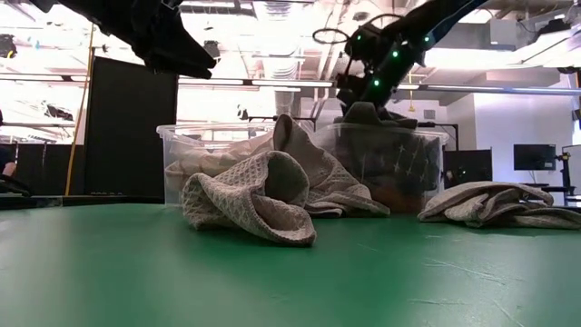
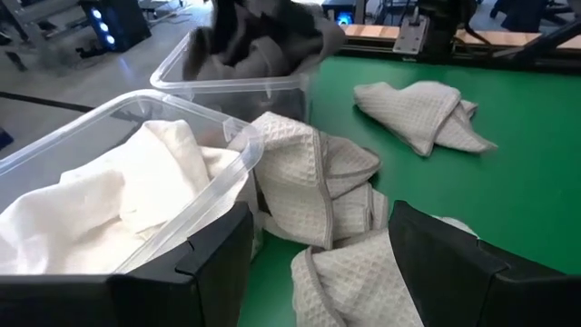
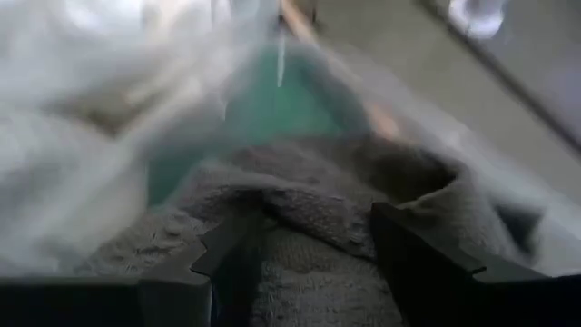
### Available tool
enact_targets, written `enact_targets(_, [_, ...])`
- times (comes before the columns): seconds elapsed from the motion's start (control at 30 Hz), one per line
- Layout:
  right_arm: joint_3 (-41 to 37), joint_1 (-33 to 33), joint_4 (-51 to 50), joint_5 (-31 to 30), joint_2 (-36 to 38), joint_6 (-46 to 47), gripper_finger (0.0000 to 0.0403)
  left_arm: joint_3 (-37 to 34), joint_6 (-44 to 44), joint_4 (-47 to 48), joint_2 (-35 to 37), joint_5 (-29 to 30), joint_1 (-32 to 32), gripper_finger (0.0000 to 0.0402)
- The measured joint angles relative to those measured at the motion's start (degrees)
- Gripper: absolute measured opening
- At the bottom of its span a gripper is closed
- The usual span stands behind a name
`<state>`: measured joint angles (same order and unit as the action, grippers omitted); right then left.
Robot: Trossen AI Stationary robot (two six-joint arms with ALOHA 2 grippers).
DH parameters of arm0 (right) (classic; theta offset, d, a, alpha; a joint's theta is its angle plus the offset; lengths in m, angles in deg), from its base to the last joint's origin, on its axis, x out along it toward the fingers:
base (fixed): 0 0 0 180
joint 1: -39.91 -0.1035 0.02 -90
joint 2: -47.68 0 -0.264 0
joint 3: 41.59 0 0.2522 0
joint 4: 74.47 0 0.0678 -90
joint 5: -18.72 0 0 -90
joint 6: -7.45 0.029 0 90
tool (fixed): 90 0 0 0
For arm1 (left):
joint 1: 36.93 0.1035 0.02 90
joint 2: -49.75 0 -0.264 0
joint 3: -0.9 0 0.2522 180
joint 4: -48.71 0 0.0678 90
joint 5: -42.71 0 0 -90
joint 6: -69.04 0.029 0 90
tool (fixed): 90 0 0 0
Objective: Sort towels by color in basket
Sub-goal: Put the black microfiber towel into the right transparent bin
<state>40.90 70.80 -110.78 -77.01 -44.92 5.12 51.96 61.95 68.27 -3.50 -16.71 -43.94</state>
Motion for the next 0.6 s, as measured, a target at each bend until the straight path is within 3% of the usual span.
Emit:
enact_targets(0.37, [0.4, 0.5, -8.1, -0.8, -7.8, 9.0, 0.0243, 0.0, -0.7, -0.3, 0.0, 0.4, 0.0, 0.0247])
enact_targets(0.6, [0.4, 0.7, -7.9, -0.6, -12.2, 11.3, 0.0216, 0.0, -0.7, -0.1, 0.0, 0.4, 0.0, 0.0247])
